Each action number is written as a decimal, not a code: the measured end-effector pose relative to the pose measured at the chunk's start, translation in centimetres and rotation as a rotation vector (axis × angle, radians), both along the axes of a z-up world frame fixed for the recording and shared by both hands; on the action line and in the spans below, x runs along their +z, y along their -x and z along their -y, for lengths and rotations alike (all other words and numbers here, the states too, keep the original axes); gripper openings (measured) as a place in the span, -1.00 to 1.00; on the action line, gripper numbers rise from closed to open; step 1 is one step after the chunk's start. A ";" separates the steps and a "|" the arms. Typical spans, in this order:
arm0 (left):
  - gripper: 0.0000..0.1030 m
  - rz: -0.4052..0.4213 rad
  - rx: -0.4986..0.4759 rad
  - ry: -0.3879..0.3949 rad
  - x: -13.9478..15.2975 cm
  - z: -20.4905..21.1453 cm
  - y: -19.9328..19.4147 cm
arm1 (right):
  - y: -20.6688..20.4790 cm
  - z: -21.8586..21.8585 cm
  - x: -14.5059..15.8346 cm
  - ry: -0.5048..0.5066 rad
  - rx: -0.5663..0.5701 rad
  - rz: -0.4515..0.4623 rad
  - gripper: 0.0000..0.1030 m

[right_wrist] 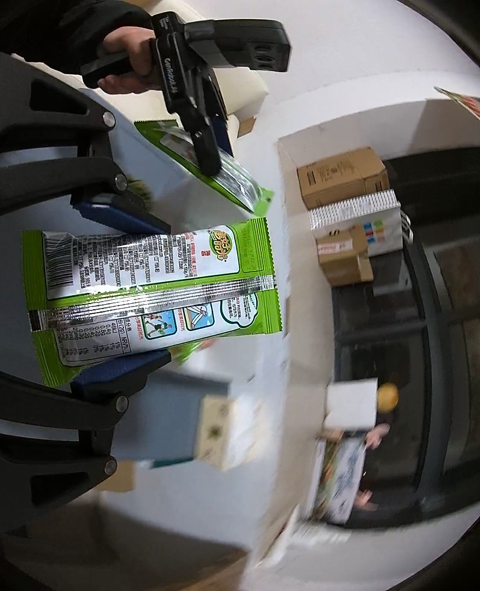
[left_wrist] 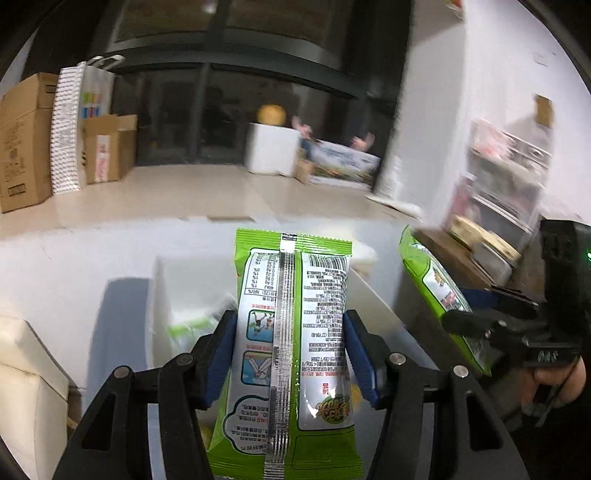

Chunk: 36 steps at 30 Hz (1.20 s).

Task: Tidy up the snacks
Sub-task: 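Carry both wafer packets over the white box and release them inside, then grasp the green seaweed packet with the right gripper and lift it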

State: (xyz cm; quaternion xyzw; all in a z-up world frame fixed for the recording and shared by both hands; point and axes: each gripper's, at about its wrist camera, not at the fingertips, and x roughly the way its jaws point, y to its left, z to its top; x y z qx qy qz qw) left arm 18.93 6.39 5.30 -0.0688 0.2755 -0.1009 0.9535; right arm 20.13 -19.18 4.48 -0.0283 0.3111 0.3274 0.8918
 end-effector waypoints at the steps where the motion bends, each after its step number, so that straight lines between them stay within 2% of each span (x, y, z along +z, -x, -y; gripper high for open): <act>1: 0.20 0.000 0.017 -0.006 0.0 -0.6 -0.7 | -1.2 -1.2 0.3 0.002 0.004 0.014 0.26; 4: 0.20 -0.017 0.054 -0.012 -0.2 -2.8 -4.2 | -4.9 -4.1 0.1 -0.009 0.013 0.004 0.26; 7: 0.21 -0.046 0.067 -0.026 -1.1 -2.8 -7.2 | -8.4 -6.3 -1.0 0.009 -0.009 -0.028 0.26; 9: 0.34 -0.061 0.074 -0.044 -1.7 -2.3 -8.6 | -9.9 -7.0 -1.7 0.014 -0.022 -0.040 0.29; 10: 0.39 -0.080 0.079 -0.057 -2.2 -2.4 -9.3 | -10.4 -7.2 -2.0 0.014 -0.024 -0.049 0.40; 11: 0.55 -0.104 0.078 -0.066 -2.6 -2.1 -9.8 | -11.0 -7.3 -2.4 0.009 -0.031 -0.054 0.49; 12: 0.87 -0.126 0.085 -0.080 -3.0 -1.9 -9.9 | -11.3 -7.1 -2.6 0.008 -0.041 -0.053 0.74; 13: 1.00 -0.138 0.095 -0.096 -3.4 -1.8 -10.0 | -11.6 -7.0 -2.9 0.017 -0.057 -0.058 0.86; 17: 1.00 -0.140 0.082 -0.132 -4.1 -1.4 -9.3 | -12.2 -6.3 -4.1 0.025 -0.090 -0.106 1.00; 22: 1.00 -0.122 0.091 -0.133 -3.6 -1.5 -8.4 | -11.6 -5.6 -4.3 0.020 -0.110 -0.093 1.00; 28: 1.00 -0.106 0.095 -0.110 -2.6 -2.3 -6.6 | -9.7 -4.8 -2.4 -0.020 -0.090 -0.050 1.00; 32: 1.00 -0.088 0.104 -0.078 -2.7 -3.6 -2.8 | -5.7 -4.8 -1.3 -0.042 -0.018 0.007 1.00; 36: 1.00 -0.079 0.141 -0.047 -3.7 -5.2 2.1 | -0.7 -6.1 -2.5 -0.031 0.082 0.036 1.00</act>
